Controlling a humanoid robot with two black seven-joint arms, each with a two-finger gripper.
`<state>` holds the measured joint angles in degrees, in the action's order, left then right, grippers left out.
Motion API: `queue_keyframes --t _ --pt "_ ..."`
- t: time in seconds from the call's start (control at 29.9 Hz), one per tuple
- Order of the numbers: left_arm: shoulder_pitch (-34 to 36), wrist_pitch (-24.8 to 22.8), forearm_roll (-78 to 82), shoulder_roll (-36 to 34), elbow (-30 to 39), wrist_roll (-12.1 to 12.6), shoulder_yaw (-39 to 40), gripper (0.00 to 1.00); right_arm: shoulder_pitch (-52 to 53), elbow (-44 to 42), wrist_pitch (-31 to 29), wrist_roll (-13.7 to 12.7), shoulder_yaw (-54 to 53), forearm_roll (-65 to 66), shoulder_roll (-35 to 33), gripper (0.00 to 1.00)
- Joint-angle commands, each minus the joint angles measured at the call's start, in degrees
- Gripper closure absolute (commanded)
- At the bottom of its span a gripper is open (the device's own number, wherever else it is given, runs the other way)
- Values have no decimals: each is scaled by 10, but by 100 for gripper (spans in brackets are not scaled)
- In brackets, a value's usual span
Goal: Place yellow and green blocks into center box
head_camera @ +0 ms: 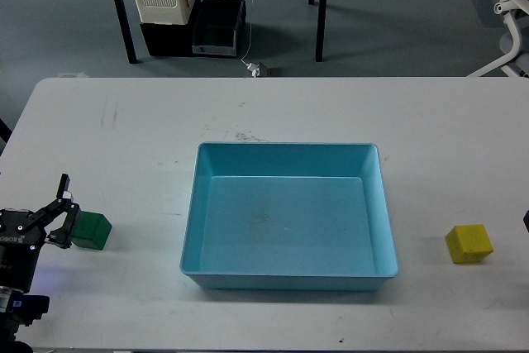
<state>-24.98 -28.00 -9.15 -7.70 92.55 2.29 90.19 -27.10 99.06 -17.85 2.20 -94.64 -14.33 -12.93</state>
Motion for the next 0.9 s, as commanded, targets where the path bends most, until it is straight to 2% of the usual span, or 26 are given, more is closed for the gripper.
queue_keyframes --t 0.0,0.2,0.37,0.5,0.64,0.77,0.87 --pt "-1 0 1 1 0 0 2 0 3 -1 2 -1 -5 0 0 0" --pt "-1 0 0 1 8 2 2 0 11 -3 -9 -3 -19 -2 -2 0" --pt "-2 0 -5 1 11 3 2 0 24 -16 -99 -5 -19 -11 3 0" --pt "-3 0 -35 1 14 4 2 0 34 -18 -102 -8 -19 -39 21 0" --pt "-2 0 -54 0 14 3 2 0 33 -21 -102 -4 -26 -47 -1 0" --pt "3 0 -54 0 14 1 6 0 36 -20 38 -8 -32 -14 -109 0" --pt "8 0 -54 3 13 1 5 0 61 -19 51 -12 -23 59 -194 0"
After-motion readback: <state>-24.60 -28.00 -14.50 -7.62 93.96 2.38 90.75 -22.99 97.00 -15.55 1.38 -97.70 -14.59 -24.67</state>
